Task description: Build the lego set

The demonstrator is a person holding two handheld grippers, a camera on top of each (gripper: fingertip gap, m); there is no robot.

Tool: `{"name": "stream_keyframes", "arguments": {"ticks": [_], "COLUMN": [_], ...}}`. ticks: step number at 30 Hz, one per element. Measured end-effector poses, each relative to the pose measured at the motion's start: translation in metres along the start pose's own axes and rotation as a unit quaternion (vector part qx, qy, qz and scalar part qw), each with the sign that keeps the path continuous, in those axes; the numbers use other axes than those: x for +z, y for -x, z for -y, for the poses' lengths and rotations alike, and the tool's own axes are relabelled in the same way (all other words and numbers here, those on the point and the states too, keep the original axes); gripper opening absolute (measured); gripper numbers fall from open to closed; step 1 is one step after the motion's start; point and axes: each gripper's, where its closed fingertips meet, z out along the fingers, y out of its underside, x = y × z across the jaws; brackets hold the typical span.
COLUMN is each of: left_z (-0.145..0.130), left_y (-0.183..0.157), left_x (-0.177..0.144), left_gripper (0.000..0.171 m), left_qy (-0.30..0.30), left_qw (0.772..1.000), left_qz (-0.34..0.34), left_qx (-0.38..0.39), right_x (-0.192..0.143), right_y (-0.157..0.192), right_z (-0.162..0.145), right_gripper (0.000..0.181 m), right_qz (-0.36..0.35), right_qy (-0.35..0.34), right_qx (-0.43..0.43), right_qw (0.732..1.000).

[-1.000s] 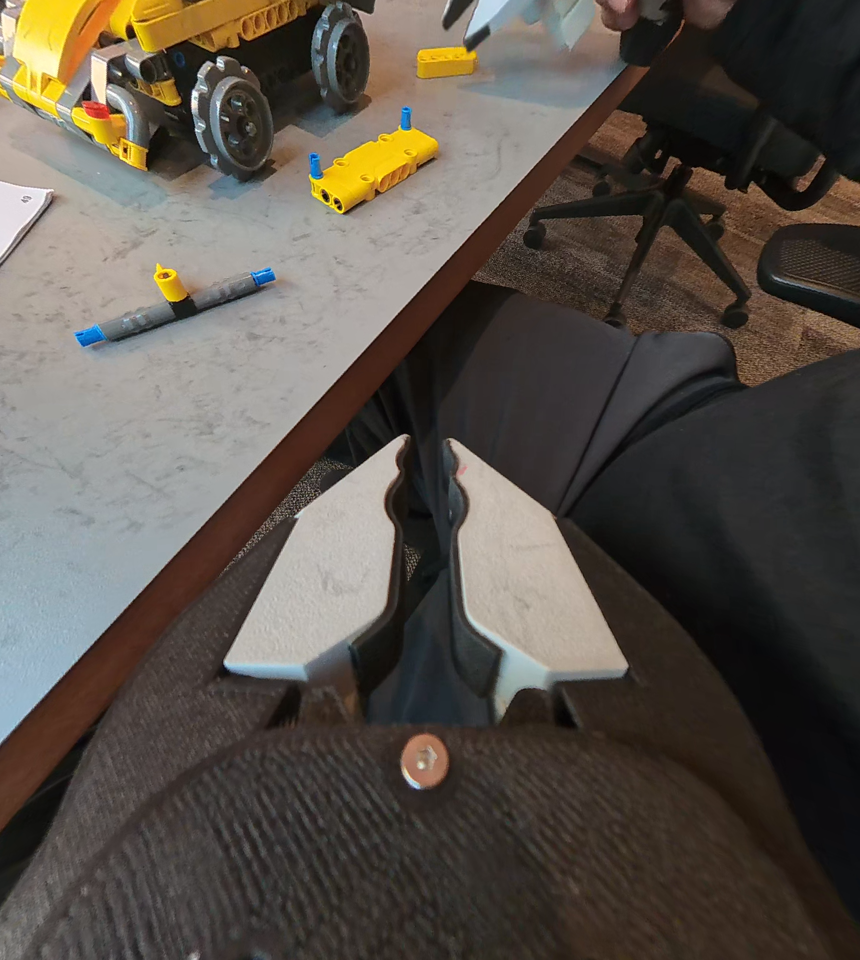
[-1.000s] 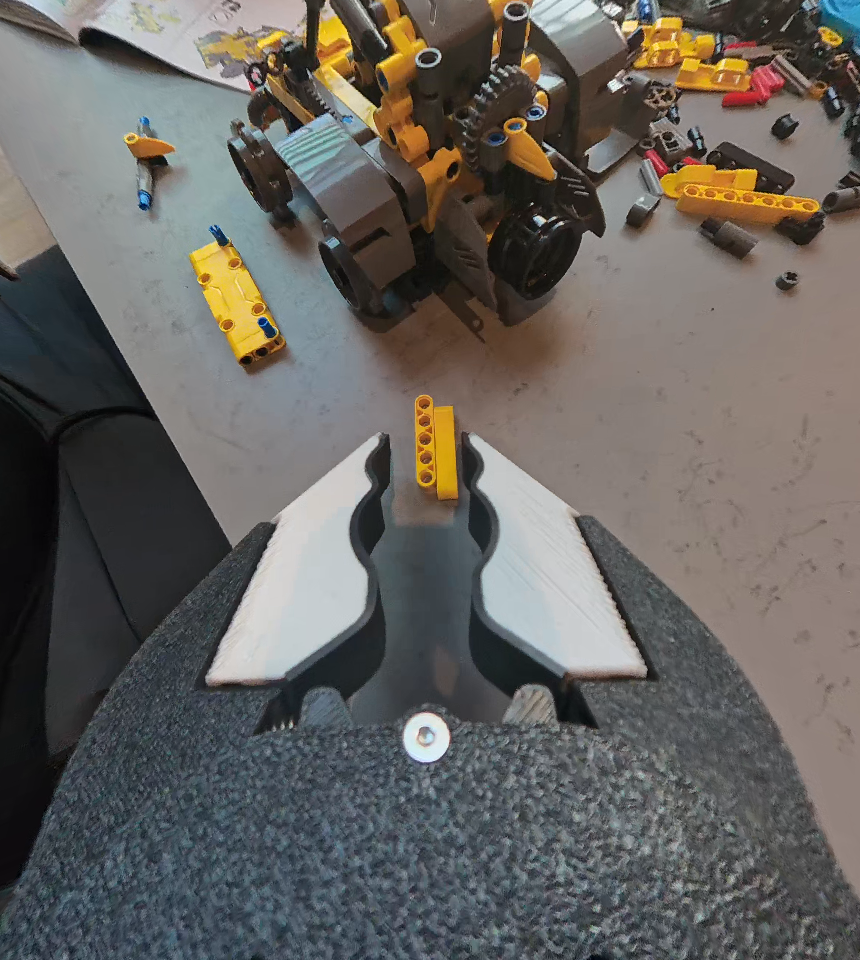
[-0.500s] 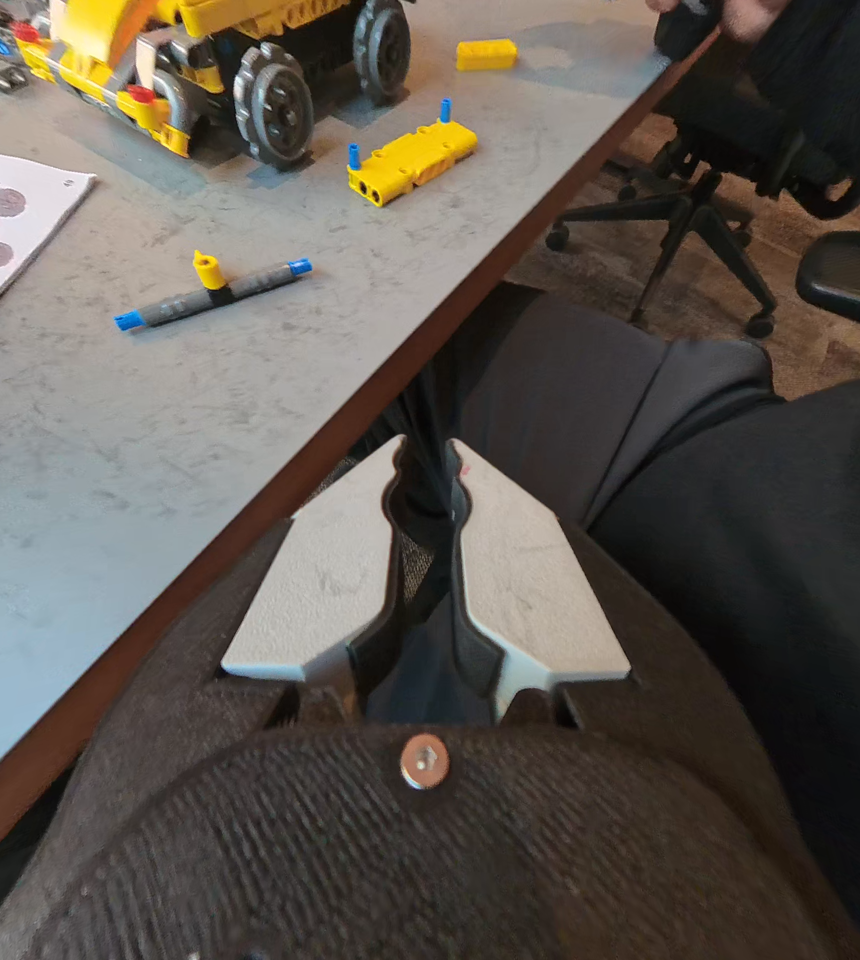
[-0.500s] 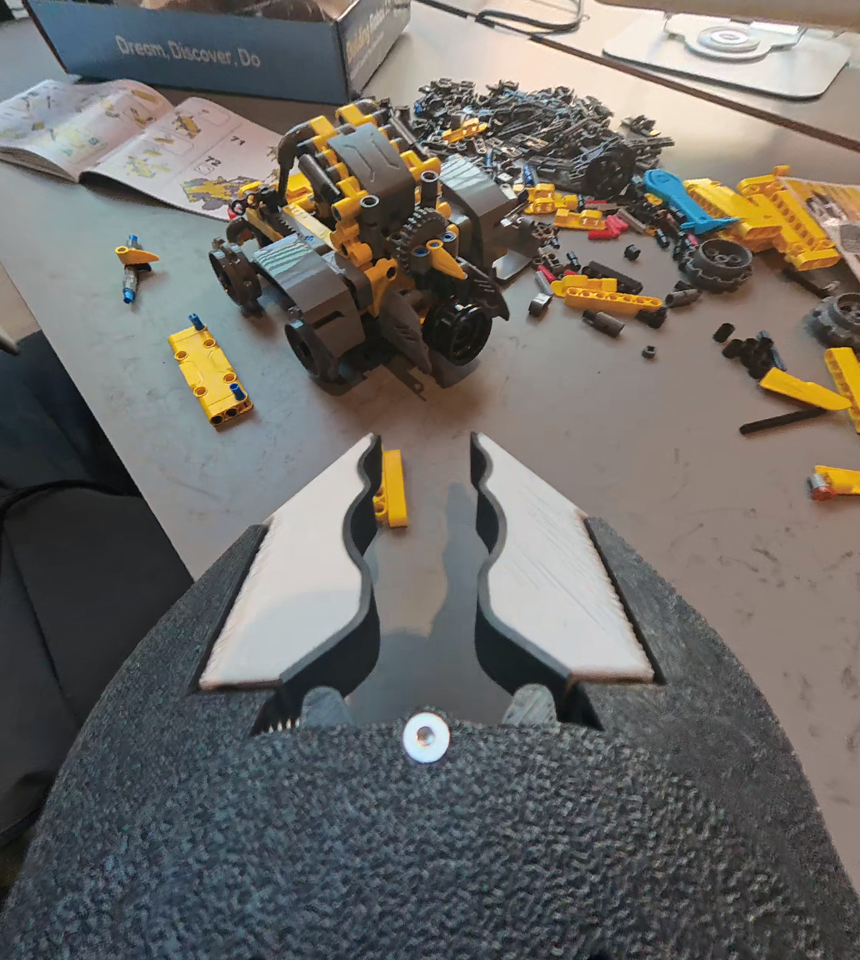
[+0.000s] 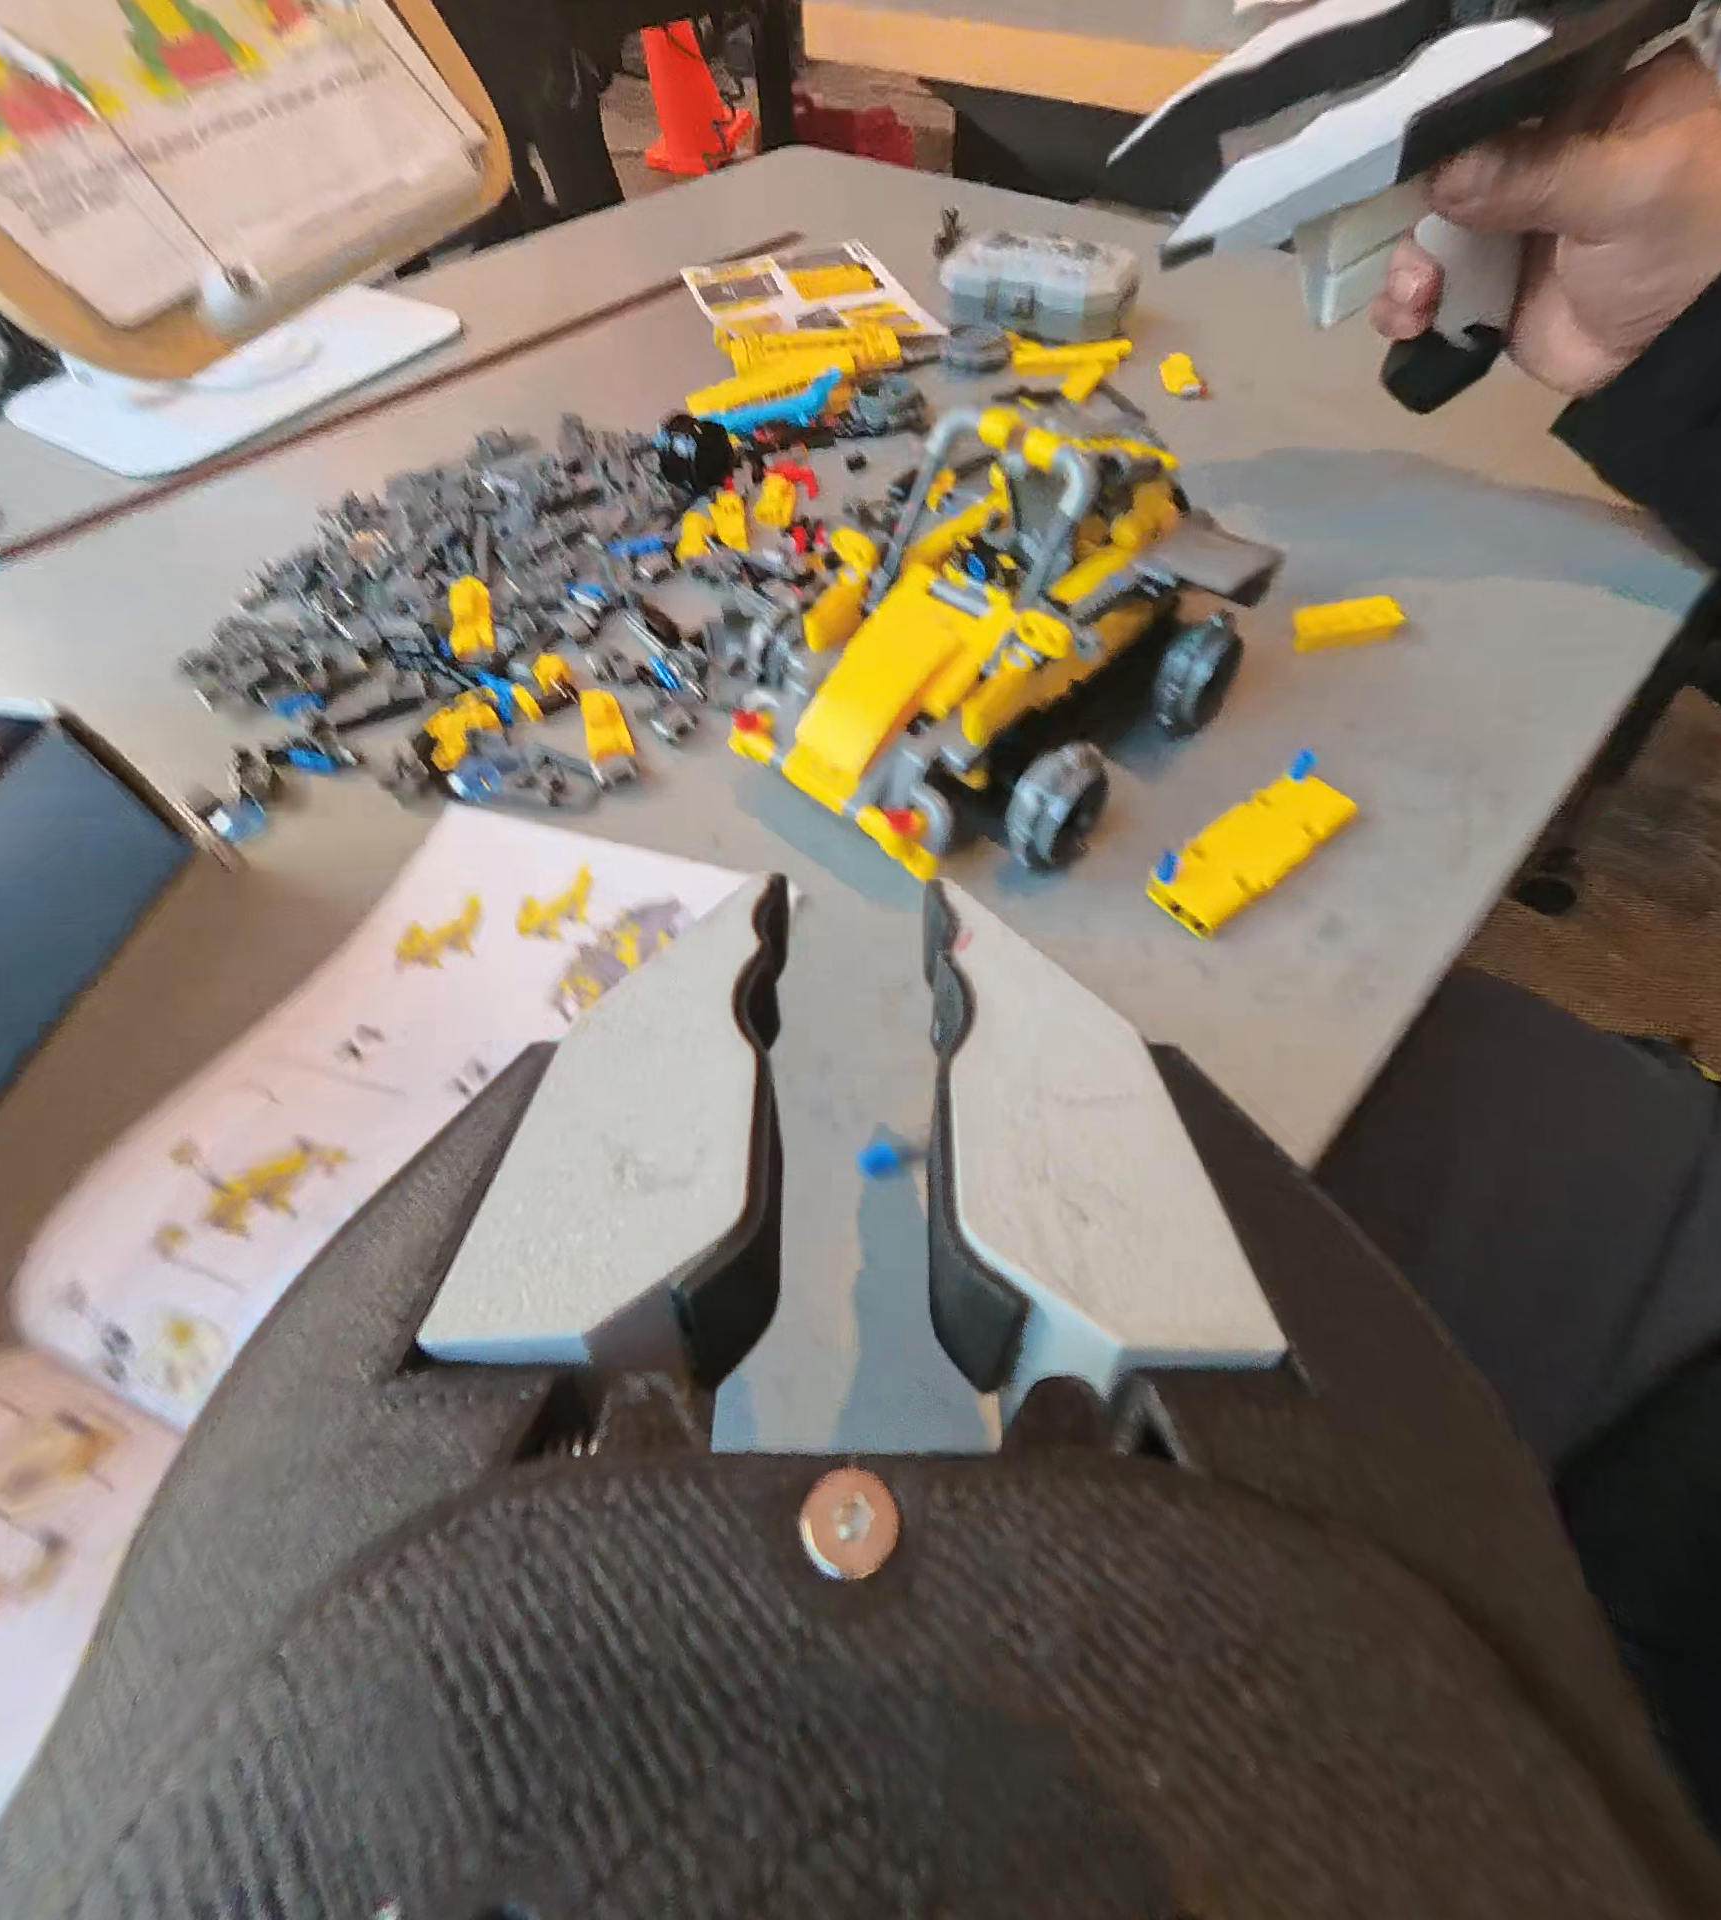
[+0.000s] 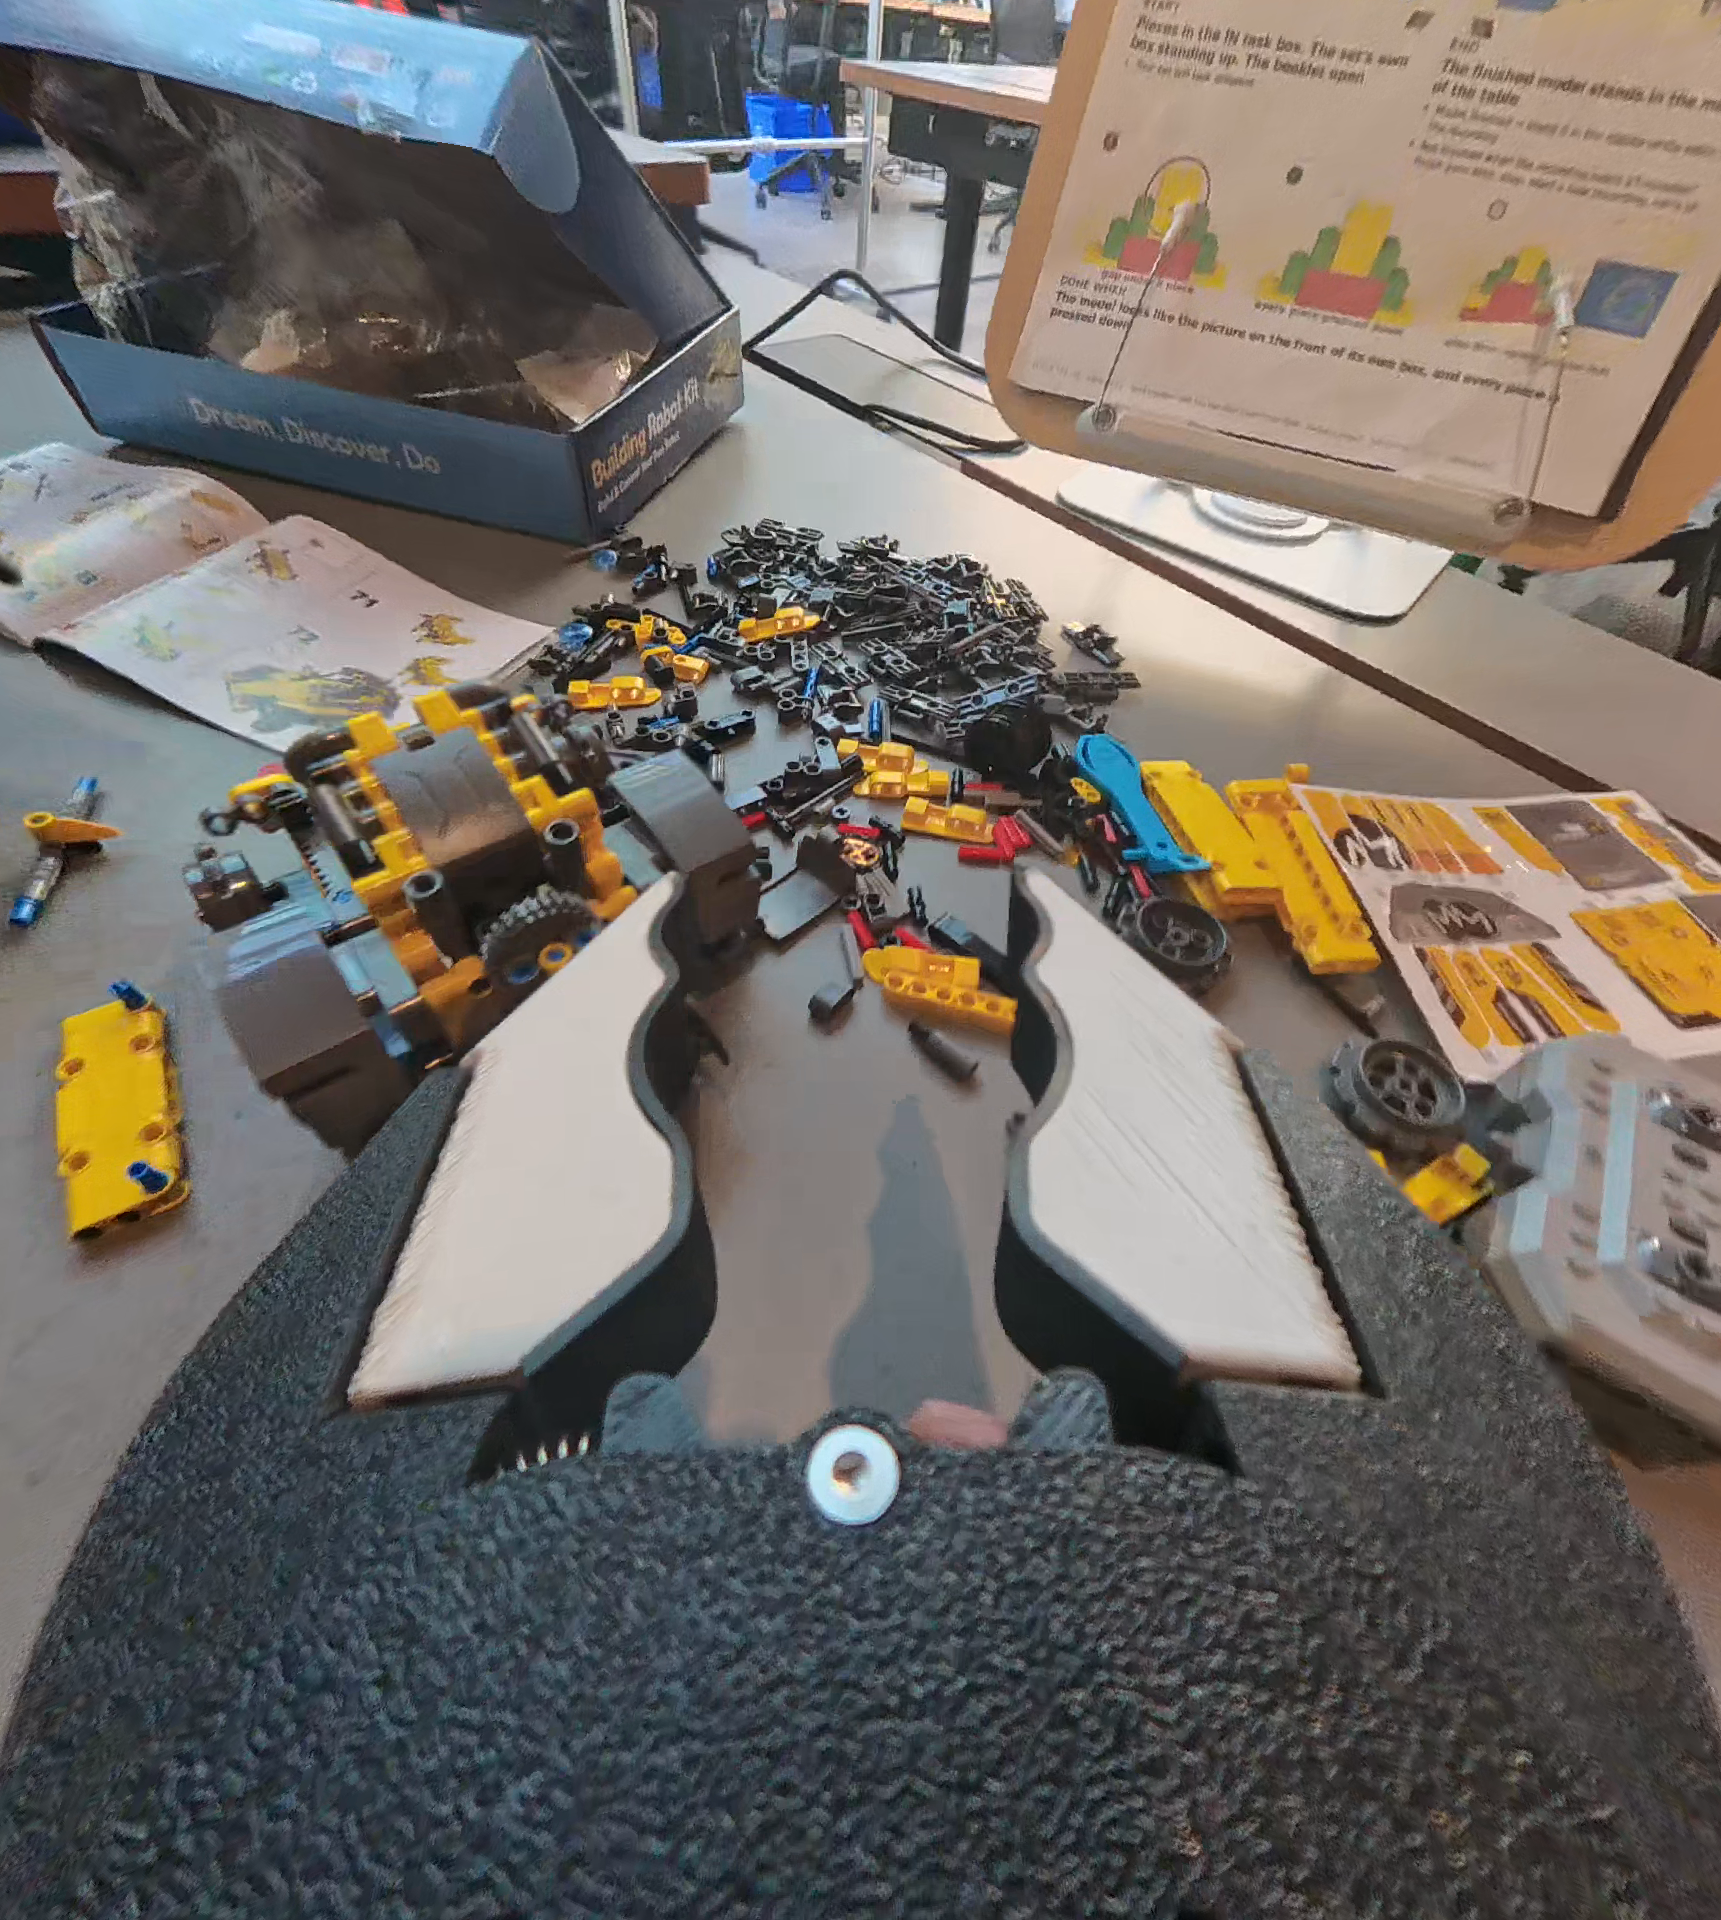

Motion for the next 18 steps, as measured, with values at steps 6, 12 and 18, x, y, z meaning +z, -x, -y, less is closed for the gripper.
{"name": "stream_keyframes", "arguments": {"ticks": [6,12,18], "left_z": [0.044,0.057,0.062], "left_y": [0.058,0.092,0.107], "left_x": [0.061,0.147,0.18], "left_gripper": [0.017,0.013,0.012], "left_qy": [-0.002,0.029,0.041], "left_qw": [0.999,0.997,0.994], "left_qz": [0.018,-0.008,-0.007], "left_qx": [0.044,0.068,0.099], "right_x": [0.05,0.088,0.093], "right_y": [-0.025,-0.044,-0.038], "right_z": [0.008,0.011,-0.032], "right_gripper": [0.049,0.029,0.017], "right_qz": [0.031,0.039,0.052], "right_qy": [0.017,0.017,0.096], "right_qx": [-0.023,-0.022,-0.038], "right_qw": [0.999,0.999,0.993]}}
